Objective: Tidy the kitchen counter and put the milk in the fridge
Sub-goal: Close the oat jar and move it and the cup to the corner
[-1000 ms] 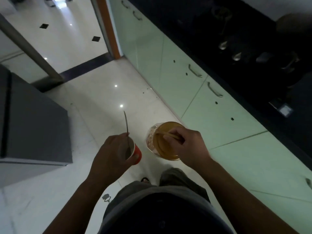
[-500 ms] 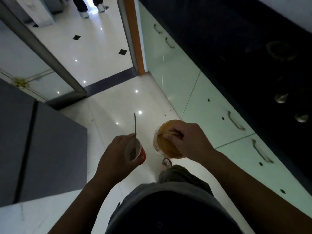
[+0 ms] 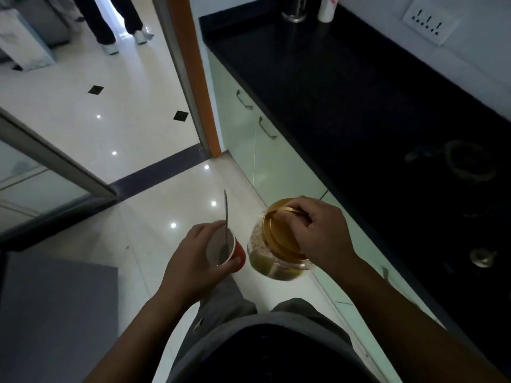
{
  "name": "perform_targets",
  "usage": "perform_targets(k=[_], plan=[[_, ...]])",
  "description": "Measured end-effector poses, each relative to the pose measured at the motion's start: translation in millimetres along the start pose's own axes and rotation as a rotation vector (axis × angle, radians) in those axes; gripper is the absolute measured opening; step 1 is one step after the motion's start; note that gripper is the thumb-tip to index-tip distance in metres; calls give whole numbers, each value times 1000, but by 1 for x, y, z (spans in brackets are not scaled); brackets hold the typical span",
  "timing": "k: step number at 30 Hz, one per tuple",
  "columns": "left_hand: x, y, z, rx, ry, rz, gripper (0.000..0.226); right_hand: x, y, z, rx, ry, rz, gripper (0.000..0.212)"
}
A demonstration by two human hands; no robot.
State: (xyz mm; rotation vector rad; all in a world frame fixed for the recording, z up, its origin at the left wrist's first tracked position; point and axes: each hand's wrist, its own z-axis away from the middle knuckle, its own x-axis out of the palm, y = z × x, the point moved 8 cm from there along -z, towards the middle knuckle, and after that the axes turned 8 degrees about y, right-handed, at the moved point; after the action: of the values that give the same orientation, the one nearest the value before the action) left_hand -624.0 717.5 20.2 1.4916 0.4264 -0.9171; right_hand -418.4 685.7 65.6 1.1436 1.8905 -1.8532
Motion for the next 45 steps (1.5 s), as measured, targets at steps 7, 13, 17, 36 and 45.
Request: perform_targets(k=[7,13,17,36,45], plan=[[-38,14,-162,160,-43,-34,76,14,-20,-119,93,84,-4,10],[-67,42,-285,275,-74,-31,75,3,-27,-215,185,269,-56,5],[-68,79,-350,403,-75,-19,67,-22,-16,-278,177,412,-37,5],[14,159,-595,661,-366,-175,58,-53,81,-496,344,494,14,7],[34,200,-731,678,-508,28,73,-77,106,-598,486,605,150,11]])
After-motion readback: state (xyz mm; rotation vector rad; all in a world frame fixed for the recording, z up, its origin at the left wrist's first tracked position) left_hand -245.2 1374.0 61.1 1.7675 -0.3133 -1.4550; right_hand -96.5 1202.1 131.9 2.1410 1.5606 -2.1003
